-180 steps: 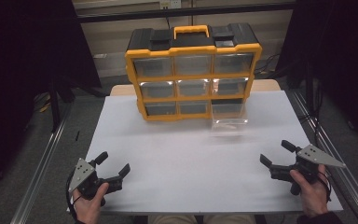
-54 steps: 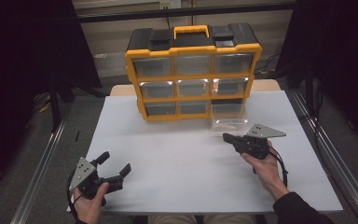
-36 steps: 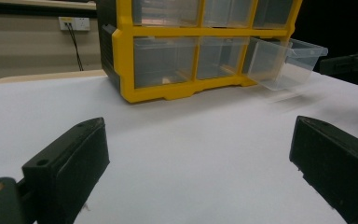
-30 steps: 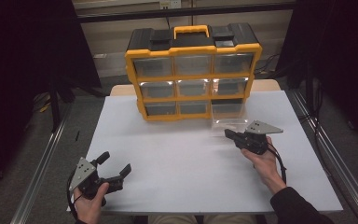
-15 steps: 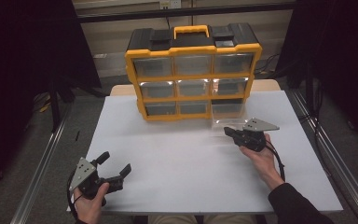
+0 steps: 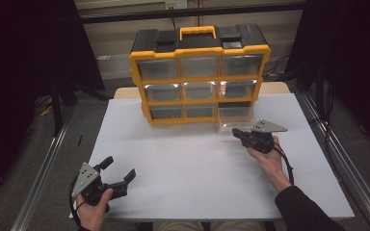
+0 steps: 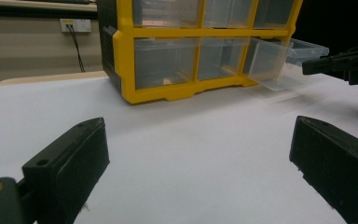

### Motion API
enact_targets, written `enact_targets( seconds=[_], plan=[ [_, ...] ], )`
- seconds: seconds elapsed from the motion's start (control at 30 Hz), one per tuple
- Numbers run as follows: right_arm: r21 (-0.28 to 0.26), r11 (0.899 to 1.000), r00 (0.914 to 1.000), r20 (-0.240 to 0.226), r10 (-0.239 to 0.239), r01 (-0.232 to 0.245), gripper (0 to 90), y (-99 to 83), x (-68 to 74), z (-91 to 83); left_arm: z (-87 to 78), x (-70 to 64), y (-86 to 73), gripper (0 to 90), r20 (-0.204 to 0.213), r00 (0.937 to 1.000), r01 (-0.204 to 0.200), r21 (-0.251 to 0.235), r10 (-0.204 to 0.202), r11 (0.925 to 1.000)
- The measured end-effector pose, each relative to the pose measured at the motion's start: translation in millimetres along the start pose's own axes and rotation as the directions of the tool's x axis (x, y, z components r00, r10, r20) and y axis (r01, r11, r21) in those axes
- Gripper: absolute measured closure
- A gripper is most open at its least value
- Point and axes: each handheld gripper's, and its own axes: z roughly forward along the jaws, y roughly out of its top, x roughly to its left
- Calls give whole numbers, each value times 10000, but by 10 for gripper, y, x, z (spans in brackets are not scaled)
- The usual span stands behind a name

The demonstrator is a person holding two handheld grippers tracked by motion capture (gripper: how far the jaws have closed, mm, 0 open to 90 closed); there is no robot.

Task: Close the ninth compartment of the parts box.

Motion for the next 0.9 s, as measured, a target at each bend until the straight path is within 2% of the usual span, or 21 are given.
enact_targets(
  seconds=[0.13, 0.27, 0.4, 0.63, 0.9],
  plan=[
    [-50, 9999, 9999, 88, -88, 89, 900, 1, -10, 17, 1, -8, 4, 43, 24, 10000, -93, 10, 93, 10000],
    [-92, 9999, 9998, 204, -60, 62, 900, 10, -30, 21, -2, -7, 4, 43, 61, 10000, -14, -15, 14, 10000],
    [-99, 9999, 9998, 181, -49, 51, 900, 9, -33, 30, 1, -6, 5, 43, 40, 9999, -124, 30, 124, 9999],
    [-143, 9999, 9996, 276, 47, -43, 900, 32, -32, 49, 2, -4, 1, 43, 72, 10000, 6, -6, -6, 10000],
    [-169, 9999, 9997, 255, -1, 6, 900, 47, -28, 75, -7, 0, 1, 43, 36, 10000, -44, -20, 44, 10000]
  ],
)
